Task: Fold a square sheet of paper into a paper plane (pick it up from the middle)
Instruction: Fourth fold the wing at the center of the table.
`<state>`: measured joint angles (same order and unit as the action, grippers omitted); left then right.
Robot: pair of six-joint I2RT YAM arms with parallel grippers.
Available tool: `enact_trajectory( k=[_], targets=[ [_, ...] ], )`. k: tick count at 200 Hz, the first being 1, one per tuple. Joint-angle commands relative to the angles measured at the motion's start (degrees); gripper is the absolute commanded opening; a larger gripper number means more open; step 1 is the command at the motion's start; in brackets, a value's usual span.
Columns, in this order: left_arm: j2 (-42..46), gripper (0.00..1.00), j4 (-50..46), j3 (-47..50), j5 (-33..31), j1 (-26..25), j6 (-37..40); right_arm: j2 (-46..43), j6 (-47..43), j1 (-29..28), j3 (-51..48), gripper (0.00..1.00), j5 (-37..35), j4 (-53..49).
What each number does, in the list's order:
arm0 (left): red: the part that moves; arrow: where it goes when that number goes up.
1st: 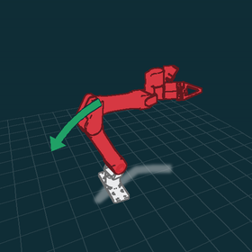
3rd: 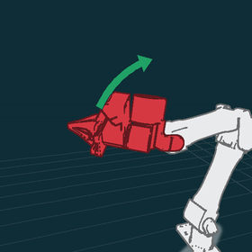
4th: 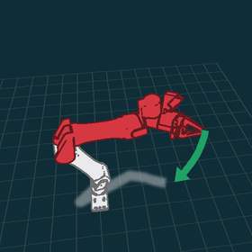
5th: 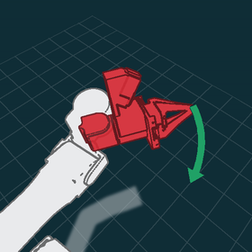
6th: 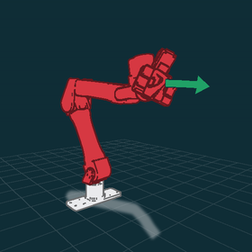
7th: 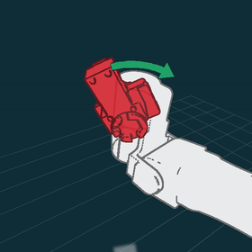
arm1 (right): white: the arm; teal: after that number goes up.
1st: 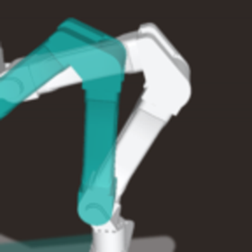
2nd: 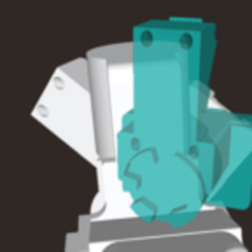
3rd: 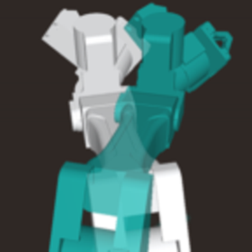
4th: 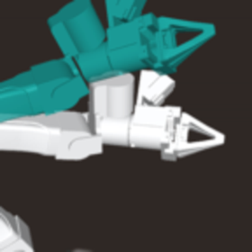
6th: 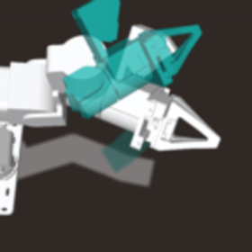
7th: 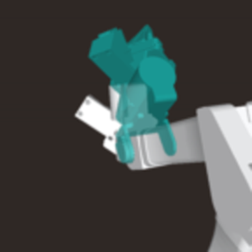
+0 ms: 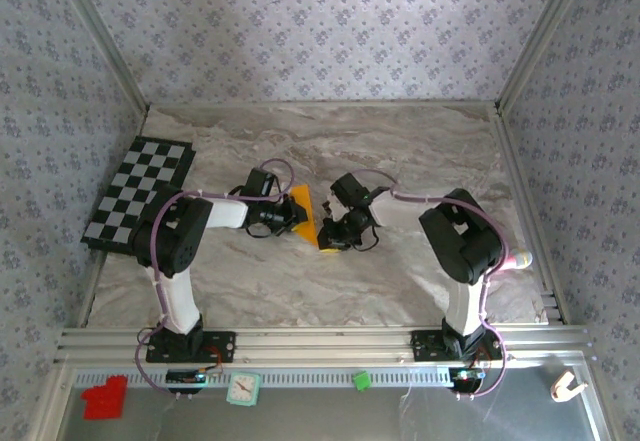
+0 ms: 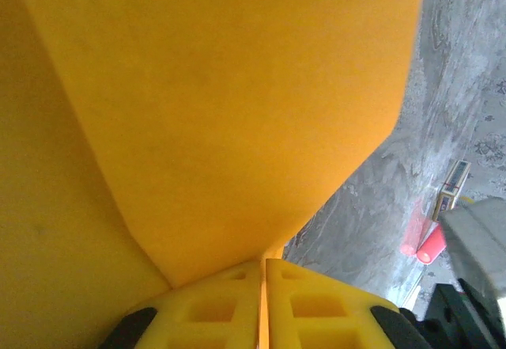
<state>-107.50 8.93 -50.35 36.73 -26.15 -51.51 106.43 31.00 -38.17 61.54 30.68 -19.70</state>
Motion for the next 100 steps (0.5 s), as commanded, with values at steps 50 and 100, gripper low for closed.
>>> enact_trajectory(
  k=[50, 100],
  targets=[
    [-1.7, 0.12, -4.1, 0.1, -3.1, 0.3, 0.2, 1.3, -1.3, -1.7, 4.9, 0.19, -4.5, 1.1],
    [-1.5, 0.12, -3.7, -0.1, -2.6, 0.3, -0.5, 4.0, -1.2, -2.4, 6.3, 0.17, -3.3, 2.5]
  ],
)
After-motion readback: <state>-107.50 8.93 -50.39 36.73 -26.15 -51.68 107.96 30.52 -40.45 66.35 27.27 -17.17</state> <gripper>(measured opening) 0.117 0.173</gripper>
